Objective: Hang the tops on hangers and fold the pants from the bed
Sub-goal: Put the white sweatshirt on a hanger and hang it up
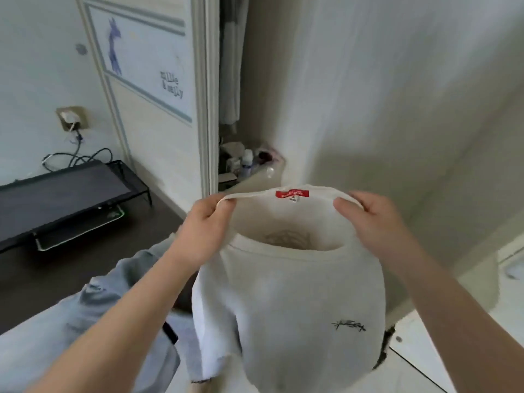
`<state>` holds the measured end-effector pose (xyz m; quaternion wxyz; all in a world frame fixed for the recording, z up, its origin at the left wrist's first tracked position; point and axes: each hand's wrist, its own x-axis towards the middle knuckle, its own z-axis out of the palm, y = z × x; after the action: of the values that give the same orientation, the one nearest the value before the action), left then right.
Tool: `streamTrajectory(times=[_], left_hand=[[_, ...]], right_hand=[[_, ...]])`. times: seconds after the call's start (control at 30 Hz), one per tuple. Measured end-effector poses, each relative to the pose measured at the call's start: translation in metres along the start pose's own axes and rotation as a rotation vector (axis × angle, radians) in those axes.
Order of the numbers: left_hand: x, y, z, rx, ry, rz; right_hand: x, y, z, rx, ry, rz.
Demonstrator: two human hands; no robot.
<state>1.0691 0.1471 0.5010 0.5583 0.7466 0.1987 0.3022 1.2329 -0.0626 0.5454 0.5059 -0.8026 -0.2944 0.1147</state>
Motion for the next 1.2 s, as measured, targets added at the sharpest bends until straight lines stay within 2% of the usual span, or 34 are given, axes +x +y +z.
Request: streamTrajectory(times=[0.23, 0.5, 0.63, 0.73, 0.97, 1.07, 1.13, 1.2], left_hand=[[0.154, 0.074, 0.041, -0.059, -0.165, 0.234], [0.287, 0.194, 0.062, -0.134, -0.304, 0.439], [0.339, 0.259, 0.072, -0.131, -0.316, 0.533], [0.368, 0.308, 0.079, -0.115, -0.258, 0.604], [0.402, 0.417, 0.089, 0.025, -0.019, 0.718], [0.403, 0.457, 0.094, 0.065, 0.015, 0.748], [0.403, 0.478, 0.099, 0.092, 0.030, 0.757], [0.401, 0.492, 0.106, 0.113, 0.031, 0.772]], right_hand=[[0.069, -0.054, -0.053, -0.064, 0.269, -0.065], [0.151, -0.162, -0.108, -0.185, 0.541, -0.187], [0.190, -0.212, -0.138, -0.217, 0.626, -0.229], [0.217, -0.252, -0.167, -0.295, 0.628, -0.244], [0.250, -0.356, -0.230, -0.691, 0.531, -0.086], [0.245, -0.387, -0.250, -0.906, 0.473, -0.021], [0.241, -0.397, -0.264, -1.083, 0.584, -0.039], [0.239, -0.397, -0.280, -1.364, 0.869, -0.066]])
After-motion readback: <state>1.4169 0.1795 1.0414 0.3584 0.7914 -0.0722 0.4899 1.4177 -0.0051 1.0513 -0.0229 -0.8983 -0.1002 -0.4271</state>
